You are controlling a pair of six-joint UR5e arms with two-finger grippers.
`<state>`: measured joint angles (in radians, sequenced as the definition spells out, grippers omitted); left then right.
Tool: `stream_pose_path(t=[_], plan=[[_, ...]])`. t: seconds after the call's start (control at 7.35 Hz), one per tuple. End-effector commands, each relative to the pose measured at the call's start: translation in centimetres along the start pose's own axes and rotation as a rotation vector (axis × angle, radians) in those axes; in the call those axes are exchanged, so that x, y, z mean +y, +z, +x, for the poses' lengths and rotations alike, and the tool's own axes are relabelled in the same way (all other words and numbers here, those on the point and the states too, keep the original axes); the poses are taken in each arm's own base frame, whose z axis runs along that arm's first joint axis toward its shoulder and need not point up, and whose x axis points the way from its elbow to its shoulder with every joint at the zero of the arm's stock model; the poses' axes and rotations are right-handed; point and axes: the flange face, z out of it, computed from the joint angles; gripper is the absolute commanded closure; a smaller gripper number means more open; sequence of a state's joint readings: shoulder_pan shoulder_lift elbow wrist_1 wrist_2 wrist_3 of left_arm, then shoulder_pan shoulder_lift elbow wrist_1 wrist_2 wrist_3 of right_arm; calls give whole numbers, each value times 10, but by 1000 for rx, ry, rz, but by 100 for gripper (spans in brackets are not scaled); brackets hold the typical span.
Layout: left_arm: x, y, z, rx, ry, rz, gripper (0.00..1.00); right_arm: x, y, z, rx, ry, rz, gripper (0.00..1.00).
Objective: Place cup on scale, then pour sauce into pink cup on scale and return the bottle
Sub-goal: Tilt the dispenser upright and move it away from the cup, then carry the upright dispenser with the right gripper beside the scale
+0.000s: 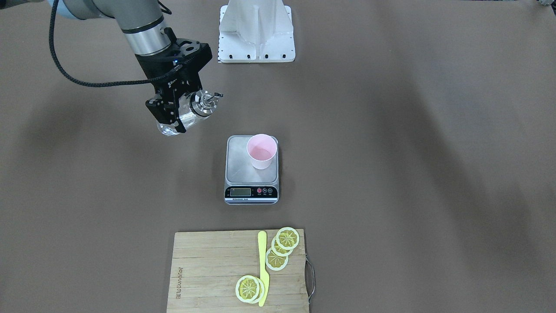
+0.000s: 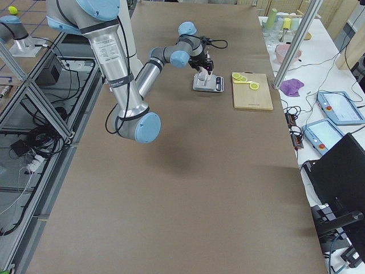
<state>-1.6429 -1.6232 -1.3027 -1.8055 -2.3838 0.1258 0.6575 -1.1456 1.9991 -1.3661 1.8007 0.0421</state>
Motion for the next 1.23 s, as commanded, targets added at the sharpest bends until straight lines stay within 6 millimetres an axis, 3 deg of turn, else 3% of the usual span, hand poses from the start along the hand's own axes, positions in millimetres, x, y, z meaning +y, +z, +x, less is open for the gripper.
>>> stream_pose_path(t=[0.0, 0.27, 0.68, 0.82, 1.09], plan=[[-1, -1, 1, 0, 3, 3, 2, 29, 12, 25, -91, -9, 115, 100], [-2, -1, 1, -1, 8, 8, 2, 51, 30, 43, -172, -9, 209, 100], [-1, 0, 0, -1, 7, 8, 2, 107, 81, 68, -213, 4, 316, 100], [-1, -1, 1, -1, 9, 10, 2, 120, 86, 75, -250, 41, 330, 100], [-3, -2, 2, -6, 27, 26, 2, 119, 79, 82, -277, 68, 361, 100]])
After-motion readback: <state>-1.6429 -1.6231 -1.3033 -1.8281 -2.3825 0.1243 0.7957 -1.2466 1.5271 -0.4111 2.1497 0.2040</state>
